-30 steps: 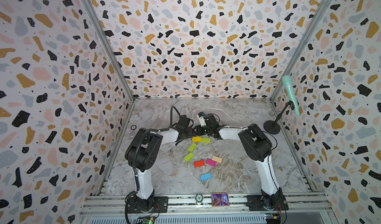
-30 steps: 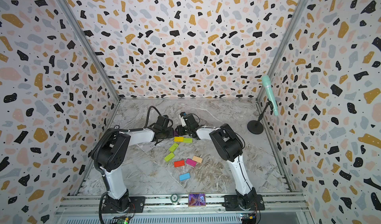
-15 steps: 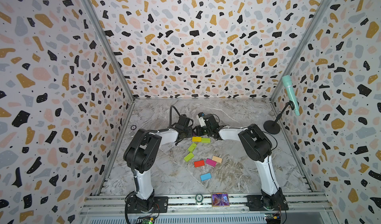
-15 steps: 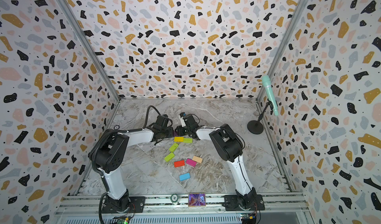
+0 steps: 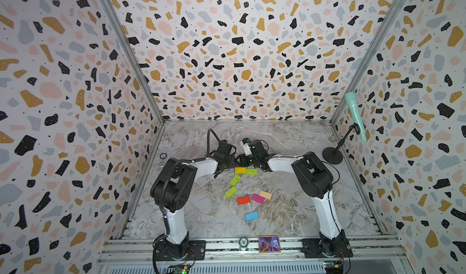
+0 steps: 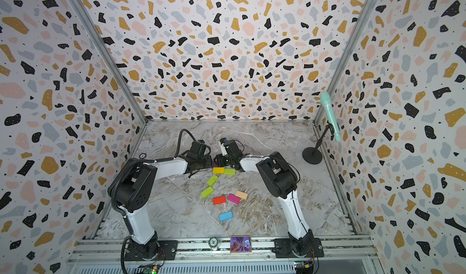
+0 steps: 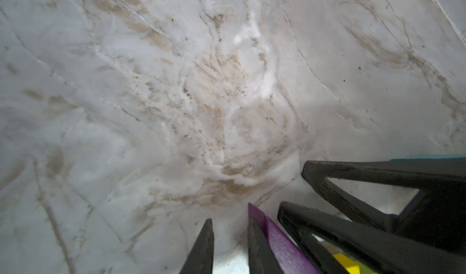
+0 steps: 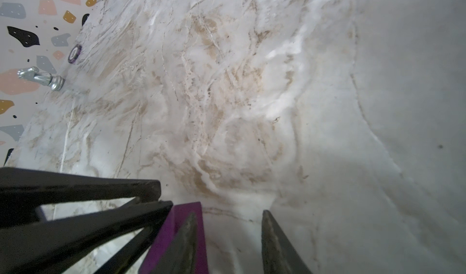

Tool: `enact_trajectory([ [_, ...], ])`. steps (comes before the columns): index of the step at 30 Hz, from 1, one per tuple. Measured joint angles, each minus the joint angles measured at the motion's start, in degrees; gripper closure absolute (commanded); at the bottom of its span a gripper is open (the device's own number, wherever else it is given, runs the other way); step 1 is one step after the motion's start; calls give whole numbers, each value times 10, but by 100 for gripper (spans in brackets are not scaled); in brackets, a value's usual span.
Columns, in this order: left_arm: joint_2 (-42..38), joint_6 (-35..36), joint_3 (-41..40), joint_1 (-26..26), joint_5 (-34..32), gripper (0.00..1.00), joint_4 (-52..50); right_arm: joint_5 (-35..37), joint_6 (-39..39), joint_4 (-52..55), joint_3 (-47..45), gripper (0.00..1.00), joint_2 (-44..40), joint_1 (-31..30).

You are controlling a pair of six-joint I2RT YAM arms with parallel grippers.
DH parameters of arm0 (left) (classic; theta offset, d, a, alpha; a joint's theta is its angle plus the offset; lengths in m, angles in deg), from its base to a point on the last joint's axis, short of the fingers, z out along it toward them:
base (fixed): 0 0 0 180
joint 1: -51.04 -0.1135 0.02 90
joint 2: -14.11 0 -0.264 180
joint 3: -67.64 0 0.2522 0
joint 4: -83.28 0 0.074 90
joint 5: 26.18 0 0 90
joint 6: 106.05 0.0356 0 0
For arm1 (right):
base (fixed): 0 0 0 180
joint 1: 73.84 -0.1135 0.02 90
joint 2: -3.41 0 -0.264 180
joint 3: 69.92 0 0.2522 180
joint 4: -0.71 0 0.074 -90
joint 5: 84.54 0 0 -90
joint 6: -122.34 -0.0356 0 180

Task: Assemble a carrot with building blocks
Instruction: Assemble the building block at the center of the board.

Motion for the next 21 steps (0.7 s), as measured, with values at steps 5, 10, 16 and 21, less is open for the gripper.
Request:
enact_trajectory([
  [5, -13, 0, 9, 0, -21, 71, -9, -3, 0, 16, 0, 51, -14, 20],
  [10, -42, 0, 23, 0, -43, 68, -14, 0, 9, 29, -24, 44, -86, 57],
  [16, -73, -1, 24, 0, -53, 68, -15, 24, 31, 29, -117, 44, -218, 102],
  [21, -76, -6, 24, 0, -51, 66, -14, 36, 43, 47, -168, 35, -241, 122],
])
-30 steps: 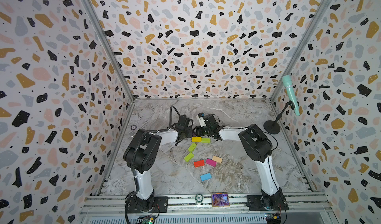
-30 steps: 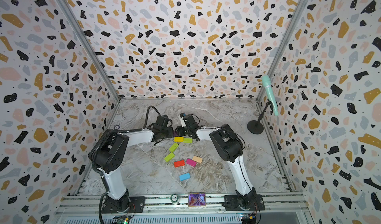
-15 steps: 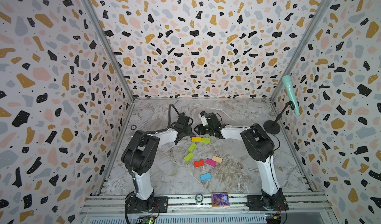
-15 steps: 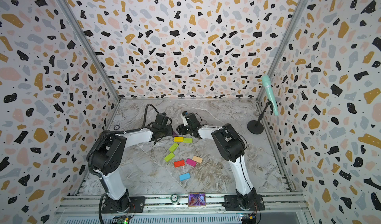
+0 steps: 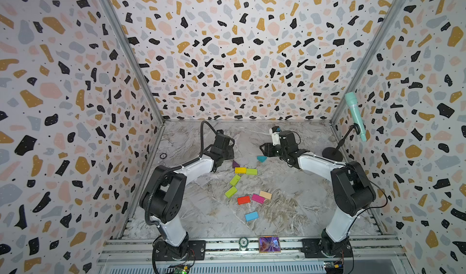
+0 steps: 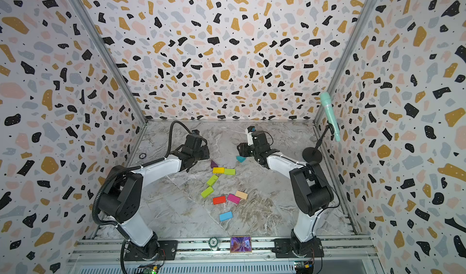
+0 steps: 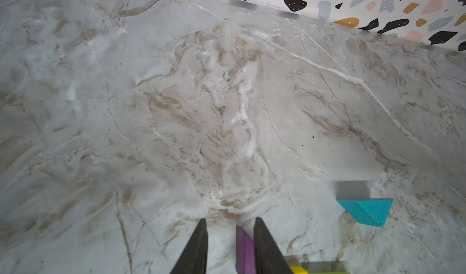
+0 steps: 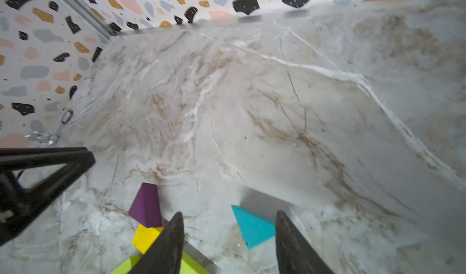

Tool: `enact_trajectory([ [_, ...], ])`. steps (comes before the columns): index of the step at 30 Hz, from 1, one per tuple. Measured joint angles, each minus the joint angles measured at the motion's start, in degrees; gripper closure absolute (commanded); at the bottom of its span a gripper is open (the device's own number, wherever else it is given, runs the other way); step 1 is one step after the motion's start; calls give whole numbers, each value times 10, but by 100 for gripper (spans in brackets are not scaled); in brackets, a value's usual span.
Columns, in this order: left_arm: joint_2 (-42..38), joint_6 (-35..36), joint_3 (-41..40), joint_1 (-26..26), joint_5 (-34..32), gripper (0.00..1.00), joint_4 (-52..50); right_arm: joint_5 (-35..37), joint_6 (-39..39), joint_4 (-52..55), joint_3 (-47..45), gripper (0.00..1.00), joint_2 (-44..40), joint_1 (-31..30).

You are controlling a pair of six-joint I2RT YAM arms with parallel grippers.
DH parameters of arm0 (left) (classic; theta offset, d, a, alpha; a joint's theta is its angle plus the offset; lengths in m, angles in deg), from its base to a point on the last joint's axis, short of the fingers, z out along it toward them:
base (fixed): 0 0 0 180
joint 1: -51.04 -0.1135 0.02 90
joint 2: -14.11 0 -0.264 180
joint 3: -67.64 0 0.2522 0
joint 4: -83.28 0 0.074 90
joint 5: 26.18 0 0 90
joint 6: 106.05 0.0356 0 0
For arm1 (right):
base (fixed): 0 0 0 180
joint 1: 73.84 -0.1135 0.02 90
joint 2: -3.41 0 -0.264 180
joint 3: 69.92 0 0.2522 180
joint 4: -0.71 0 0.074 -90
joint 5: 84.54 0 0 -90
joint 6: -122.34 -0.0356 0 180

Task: Assemble a carrot with building blocks
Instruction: Assemble the building block at the center of the board.

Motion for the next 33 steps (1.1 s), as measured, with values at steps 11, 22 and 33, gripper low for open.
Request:
enact_trajectory([
  [11, 10, -4, 0, 0, 19, 65, -3, -17, -11, 2, -36, 26, 51, -9],
  [22, 11, -8, 9, 0, 35, 65, -2, -37, -16, -37, 32, 26, 136, -11],
  [33, 11, -15, 9, 0, 41, 65, -2, -41, -13, -17, 79, 50, 168, -11],
])
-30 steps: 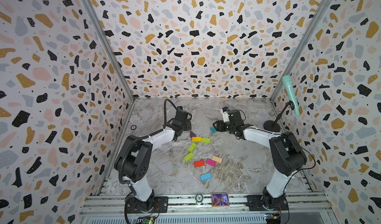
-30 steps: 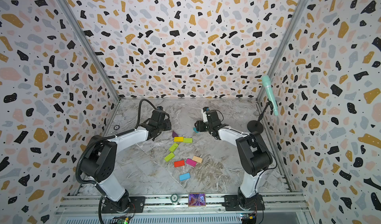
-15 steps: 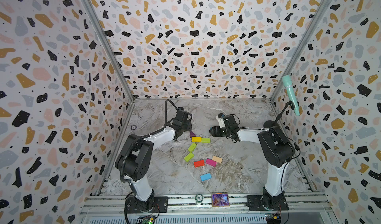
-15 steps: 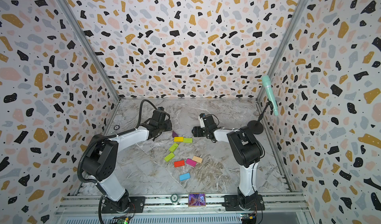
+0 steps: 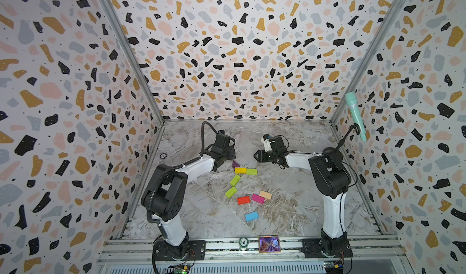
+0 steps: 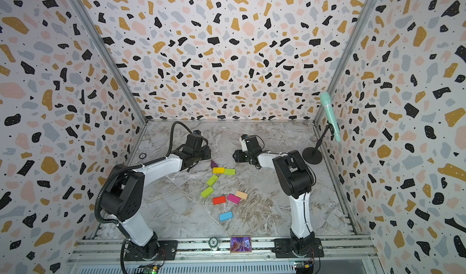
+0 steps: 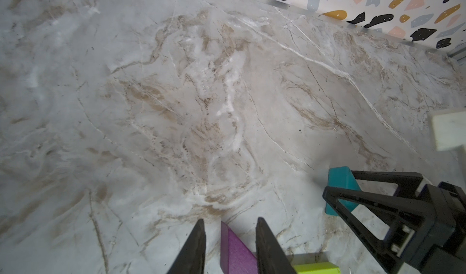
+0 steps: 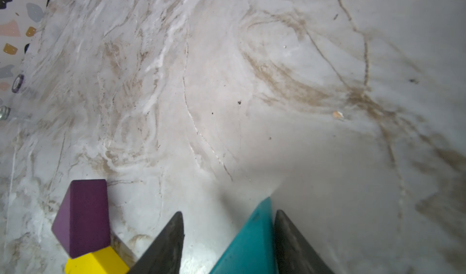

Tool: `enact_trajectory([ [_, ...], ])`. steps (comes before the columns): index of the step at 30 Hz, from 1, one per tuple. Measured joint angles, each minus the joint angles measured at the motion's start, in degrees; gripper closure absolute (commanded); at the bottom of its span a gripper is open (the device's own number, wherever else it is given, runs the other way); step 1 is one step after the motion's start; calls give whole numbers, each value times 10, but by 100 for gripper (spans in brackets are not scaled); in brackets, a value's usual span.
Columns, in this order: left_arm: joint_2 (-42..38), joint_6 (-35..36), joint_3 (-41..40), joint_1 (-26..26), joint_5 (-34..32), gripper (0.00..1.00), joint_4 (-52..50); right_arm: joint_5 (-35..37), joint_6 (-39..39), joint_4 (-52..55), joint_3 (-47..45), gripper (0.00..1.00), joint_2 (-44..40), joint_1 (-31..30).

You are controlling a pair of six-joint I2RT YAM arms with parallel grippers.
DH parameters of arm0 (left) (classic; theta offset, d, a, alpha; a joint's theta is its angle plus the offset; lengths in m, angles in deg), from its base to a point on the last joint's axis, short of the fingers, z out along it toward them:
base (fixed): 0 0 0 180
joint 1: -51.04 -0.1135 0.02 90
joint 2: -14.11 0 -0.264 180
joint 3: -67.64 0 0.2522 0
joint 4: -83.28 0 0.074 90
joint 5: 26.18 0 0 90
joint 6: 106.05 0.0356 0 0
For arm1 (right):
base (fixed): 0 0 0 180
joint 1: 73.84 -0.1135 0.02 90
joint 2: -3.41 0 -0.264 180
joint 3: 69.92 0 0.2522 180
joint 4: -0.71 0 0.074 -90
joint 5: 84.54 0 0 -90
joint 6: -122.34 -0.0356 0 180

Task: Assemble a carrot with building blocks
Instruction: Assemble the building block at the center of the board.

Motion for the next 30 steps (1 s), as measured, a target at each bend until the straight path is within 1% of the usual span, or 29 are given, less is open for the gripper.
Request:
enact_trajectory([
  [3, 0, 0, 0, 0, 9, 66, 2, 1, 0, 2, 0, 53, 0, -1],
  [5, 0, 0, 0, 0, 16, 66, 4, 2, 0, 3, 0, 54, 0, -4],
  [15, 0, 0, 0, 0, 33, 66, 13, 1, -7, 4, -12, 54, -9, -24],
  [27, 0, 0, -9, 0, 38, 66, 18, -11, -35, 1, -55, 54, -41, -27],
  [30, 0, -1, -12, 0, 39, 66, 21, -16, -43, -1, -65, 51, -48, -27],
])
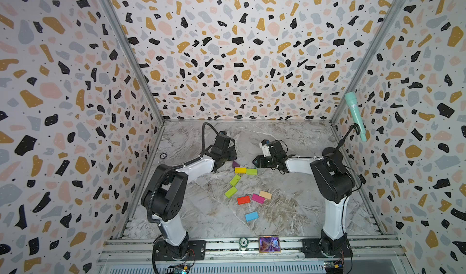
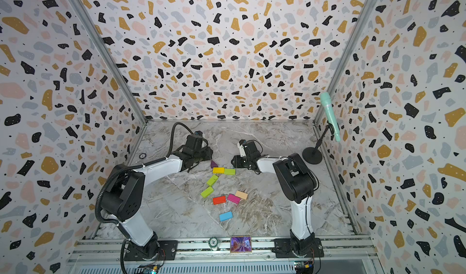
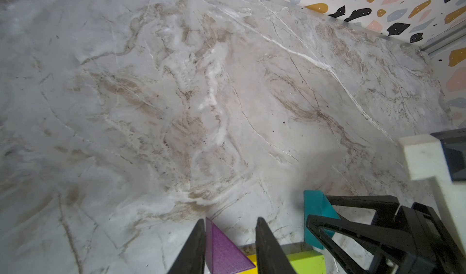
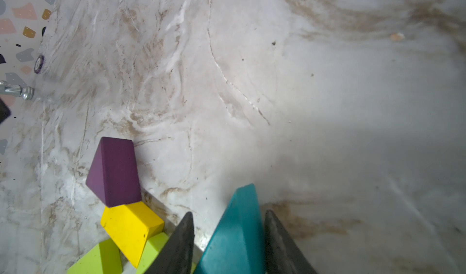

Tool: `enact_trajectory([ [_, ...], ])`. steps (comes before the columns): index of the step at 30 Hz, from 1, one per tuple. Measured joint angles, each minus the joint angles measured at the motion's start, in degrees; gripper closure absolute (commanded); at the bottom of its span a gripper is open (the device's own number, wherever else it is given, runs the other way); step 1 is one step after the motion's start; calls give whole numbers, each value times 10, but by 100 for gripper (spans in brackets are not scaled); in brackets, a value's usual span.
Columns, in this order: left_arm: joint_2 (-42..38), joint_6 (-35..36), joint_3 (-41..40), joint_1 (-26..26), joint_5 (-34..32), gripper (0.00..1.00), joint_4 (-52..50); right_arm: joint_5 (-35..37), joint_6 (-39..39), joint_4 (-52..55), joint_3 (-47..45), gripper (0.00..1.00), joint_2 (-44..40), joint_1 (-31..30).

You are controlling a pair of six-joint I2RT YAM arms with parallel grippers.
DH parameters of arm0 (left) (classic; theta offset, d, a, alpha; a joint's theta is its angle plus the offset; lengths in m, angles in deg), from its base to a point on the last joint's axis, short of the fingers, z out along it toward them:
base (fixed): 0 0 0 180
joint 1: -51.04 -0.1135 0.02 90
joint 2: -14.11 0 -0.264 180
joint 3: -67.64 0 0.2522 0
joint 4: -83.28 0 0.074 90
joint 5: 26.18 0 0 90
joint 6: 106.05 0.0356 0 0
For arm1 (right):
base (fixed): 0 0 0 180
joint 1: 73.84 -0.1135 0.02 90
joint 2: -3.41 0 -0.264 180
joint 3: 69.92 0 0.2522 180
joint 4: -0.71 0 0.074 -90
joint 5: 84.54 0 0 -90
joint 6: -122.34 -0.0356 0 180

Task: Assemble a carrot with building blocks
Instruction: Assemble the building block at the center of the board.

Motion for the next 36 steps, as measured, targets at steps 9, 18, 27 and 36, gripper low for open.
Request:
enact_trajectory([
  [9, 0, 1, -3, 3, 5, 66, 5, -17, -14, -7, -19, 43, -20, 5],
  [18, 20, 20, 50, 22, 7, 72, -38, -25, -13, -20, -65, 54, -115, 41],
  [27, 119, 45, 157, 59, 10, 75, -92, -16, -3, -33, -66, 76, -63, 62],
  [36, 182, 63, 199, 74, 14, 75, -143, -10, 0, -44, -63, 77, -24, 51],
])
